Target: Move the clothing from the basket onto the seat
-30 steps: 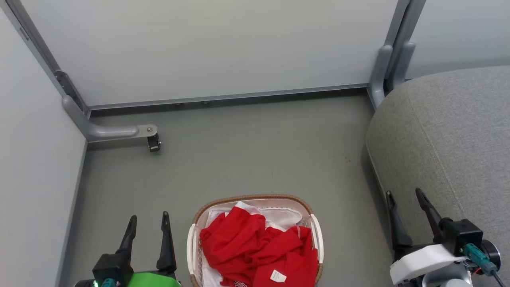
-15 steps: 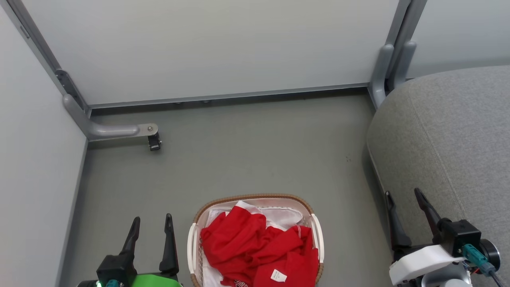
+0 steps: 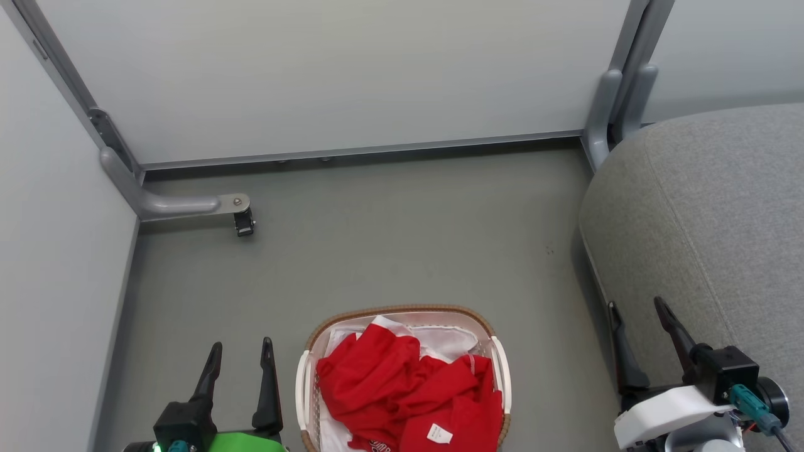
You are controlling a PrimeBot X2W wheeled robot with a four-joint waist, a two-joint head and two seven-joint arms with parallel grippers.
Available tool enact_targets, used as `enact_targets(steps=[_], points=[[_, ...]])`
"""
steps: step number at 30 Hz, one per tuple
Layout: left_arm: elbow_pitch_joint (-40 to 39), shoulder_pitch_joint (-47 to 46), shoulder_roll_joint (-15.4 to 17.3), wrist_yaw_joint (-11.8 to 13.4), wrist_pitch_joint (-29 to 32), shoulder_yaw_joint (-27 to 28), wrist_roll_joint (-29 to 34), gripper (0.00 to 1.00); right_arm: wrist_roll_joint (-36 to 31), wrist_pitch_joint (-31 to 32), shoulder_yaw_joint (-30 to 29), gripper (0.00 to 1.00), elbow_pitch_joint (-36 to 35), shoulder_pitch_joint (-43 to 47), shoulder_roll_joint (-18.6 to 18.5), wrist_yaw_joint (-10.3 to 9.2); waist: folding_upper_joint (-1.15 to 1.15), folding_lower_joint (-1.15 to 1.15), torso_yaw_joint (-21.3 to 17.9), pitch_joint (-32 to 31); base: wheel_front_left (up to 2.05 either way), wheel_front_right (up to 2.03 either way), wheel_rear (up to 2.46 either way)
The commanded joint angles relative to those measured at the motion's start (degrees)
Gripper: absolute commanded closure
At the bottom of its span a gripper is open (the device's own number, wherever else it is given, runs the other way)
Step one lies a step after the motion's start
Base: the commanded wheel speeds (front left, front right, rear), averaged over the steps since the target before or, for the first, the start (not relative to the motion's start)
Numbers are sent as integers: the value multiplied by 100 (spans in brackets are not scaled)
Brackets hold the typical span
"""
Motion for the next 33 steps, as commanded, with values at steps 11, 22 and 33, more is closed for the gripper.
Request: enact_targets(steps=[11,22,33], points=[[-81,-263,36,-65,-2,-30,185,0,-50,-30,-68,0,-135,-171,-33,-2,0,0,10,471,0,0,0],[418,-1891,34,-234,1,-350,772,0,-217,-29,-184,0,-361,-1014,-33,-2,0,0,-95,2215,0,0,0],[2437,-3513,37,-491,1,-1084,1042,0,-183,-29,-30,0,-497,-1755,-32,-2,0,0,-417,3532,0,0,0]])
